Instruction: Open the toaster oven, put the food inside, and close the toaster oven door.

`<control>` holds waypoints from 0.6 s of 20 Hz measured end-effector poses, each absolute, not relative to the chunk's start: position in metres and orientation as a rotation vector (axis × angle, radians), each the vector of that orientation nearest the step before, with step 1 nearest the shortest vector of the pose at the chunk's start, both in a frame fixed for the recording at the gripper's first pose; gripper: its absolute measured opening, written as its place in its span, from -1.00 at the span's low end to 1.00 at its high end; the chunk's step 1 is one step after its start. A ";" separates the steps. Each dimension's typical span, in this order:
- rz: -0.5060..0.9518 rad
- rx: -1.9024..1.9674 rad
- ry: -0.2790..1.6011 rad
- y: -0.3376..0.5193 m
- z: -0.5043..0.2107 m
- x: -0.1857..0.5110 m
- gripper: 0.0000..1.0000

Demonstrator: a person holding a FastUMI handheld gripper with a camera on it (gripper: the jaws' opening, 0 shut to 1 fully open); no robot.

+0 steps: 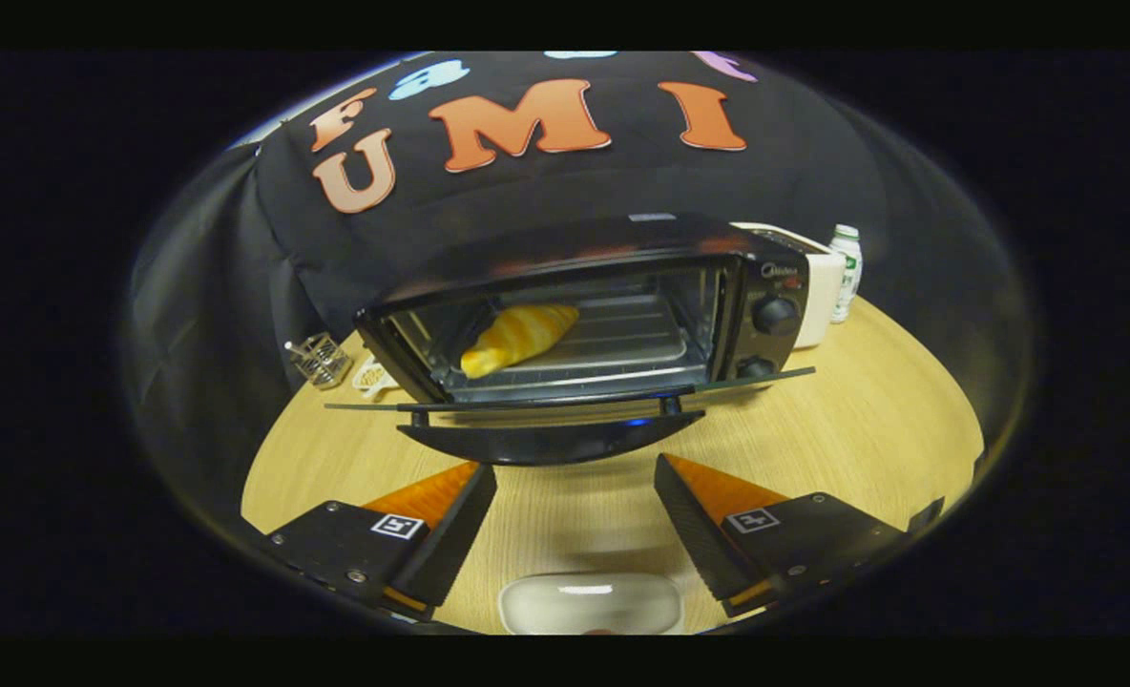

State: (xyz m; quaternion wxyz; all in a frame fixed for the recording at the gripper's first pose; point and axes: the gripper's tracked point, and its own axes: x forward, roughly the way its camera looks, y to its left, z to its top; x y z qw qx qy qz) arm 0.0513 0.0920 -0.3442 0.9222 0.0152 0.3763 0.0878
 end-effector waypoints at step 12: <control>0.187 0.054 0.619 0.100 -0.263 0.088 0.97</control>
